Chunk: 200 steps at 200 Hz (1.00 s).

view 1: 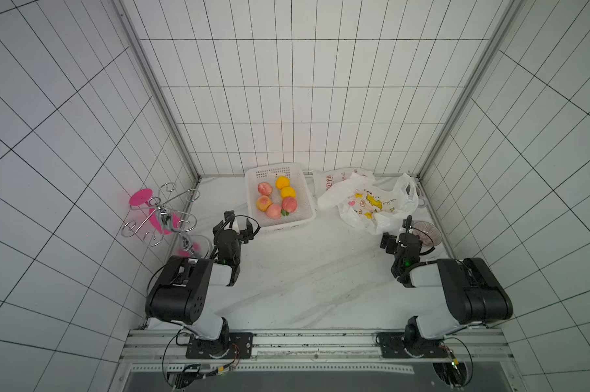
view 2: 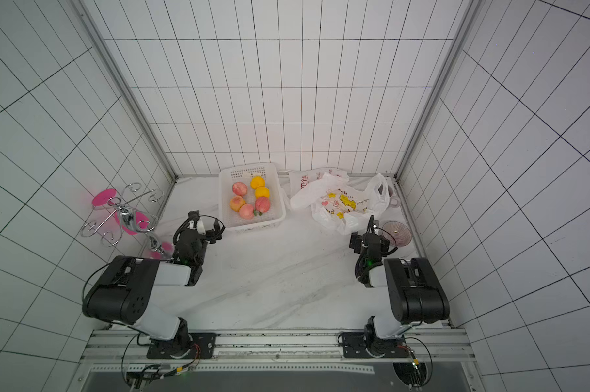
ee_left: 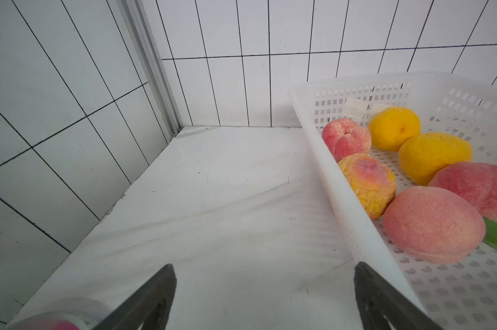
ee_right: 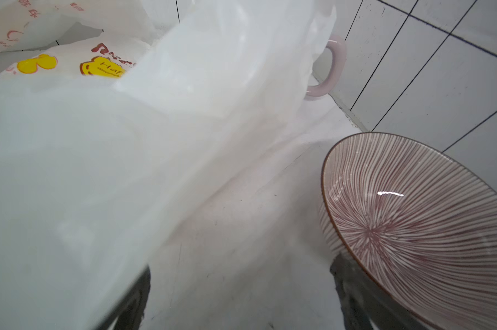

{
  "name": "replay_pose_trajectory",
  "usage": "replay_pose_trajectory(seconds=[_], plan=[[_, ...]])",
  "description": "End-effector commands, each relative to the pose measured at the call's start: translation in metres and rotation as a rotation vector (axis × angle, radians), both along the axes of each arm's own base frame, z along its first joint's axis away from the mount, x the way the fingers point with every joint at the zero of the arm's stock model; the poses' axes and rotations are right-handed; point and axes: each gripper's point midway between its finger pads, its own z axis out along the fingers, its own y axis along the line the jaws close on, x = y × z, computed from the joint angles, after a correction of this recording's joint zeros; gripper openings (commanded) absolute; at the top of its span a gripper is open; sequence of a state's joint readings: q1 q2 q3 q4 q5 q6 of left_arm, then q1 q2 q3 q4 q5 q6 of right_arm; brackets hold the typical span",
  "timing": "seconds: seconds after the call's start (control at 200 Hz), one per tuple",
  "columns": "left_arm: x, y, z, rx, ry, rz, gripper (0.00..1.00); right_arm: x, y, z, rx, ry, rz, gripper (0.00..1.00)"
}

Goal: Place the peach into a plastic bag & tie a knot
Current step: Pick up the plastic bag at the center of the board.

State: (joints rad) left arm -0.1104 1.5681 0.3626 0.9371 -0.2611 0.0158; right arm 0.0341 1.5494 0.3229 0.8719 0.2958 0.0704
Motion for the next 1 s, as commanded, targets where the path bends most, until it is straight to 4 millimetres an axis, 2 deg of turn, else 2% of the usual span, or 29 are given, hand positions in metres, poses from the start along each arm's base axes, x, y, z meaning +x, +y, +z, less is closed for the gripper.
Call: replay_pose_trajectory(seconds=[0.0,0.65,0.705,0.805,0.875,0.94,0.995], plan=[[0.003,-0.002,0.009,-0.003,-0.026,-0.010,0.98,0.024,0.000,0.033,0.007,-0.095,0.000,0.99],[0.003,-0.002,0.008,-0.003,-0.023,-0.013,0.97,0.024,-0.001,0.033,0.022,-0.097,0.019,0.99],[0.000,0.000,0.013,0.009,-0.042,0.014,0.97,0.026,0.004,0.045,0.012,-0.110,0.045,0.99],[-0.009,-0.005,0.040,0.076,-0.101,0.069,0.97,0.020,0.008,0.076,-0.027,-0.052,0.006,0.99],[-0.011,-0.015,0.054,0.092,-0.076,0.064,0.98,0.007,0.007,0.101,-0.030,-0.034,-0.088,0.99],[-0.013,-0.016,0.065,0.014,-0.046,0.081,0.97,-0.005,0.010,0.123,-0.031,-0.040,-0.159,0.99],[-0.013,-0.022,0.079,-0.038,-0.046,0.054,0.97,-0.018,0.009,0.136,0.035,-0.027,-0.224,0.99]])
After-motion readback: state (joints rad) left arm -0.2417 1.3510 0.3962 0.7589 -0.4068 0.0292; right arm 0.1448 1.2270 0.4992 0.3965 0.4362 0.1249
